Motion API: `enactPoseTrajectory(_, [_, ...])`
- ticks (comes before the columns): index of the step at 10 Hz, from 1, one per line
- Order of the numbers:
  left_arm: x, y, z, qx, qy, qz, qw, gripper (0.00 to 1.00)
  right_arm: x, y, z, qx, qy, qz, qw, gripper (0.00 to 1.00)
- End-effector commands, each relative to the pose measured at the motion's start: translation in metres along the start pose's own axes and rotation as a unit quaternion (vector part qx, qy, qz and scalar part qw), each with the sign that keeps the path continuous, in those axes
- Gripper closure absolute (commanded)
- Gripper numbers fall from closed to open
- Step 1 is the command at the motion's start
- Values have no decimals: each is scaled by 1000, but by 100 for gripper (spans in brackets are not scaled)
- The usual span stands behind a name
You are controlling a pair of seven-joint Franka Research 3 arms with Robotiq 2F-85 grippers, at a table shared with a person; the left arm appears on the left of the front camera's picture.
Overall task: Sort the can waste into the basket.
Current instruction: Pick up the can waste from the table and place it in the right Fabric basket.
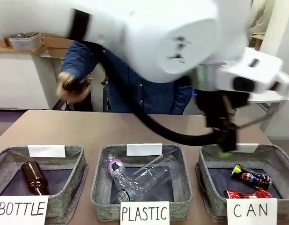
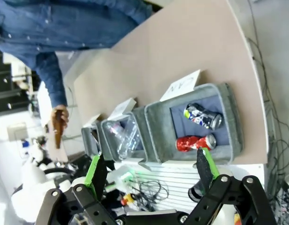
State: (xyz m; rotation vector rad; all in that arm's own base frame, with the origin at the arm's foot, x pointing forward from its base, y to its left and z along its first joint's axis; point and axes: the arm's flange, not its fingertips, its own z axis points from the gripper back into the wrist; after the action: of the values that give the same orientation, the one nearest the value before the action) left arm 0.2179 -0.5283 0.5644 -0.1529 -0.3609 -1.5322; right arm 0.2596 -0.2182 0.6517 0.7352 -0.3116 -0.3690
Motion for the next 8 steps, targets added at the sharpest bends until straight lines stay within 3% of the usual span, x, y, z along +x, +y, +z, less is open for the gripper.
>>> enactPoseTrajectory(1, [-43,10,4,-27,-10,0,1000,0,3,9,-10,-5,13,11,1000,0])
enactPoseTrajectory(5, [0,13,-22,-50,-34,-45,997,0,-3,-5,1,-4,9,1,1000,0])
enactPoseTrajectory(8, [-29,34,-9,-27,-4,2,1000,0,-1,-7,2,-6,13,3,1000,0])
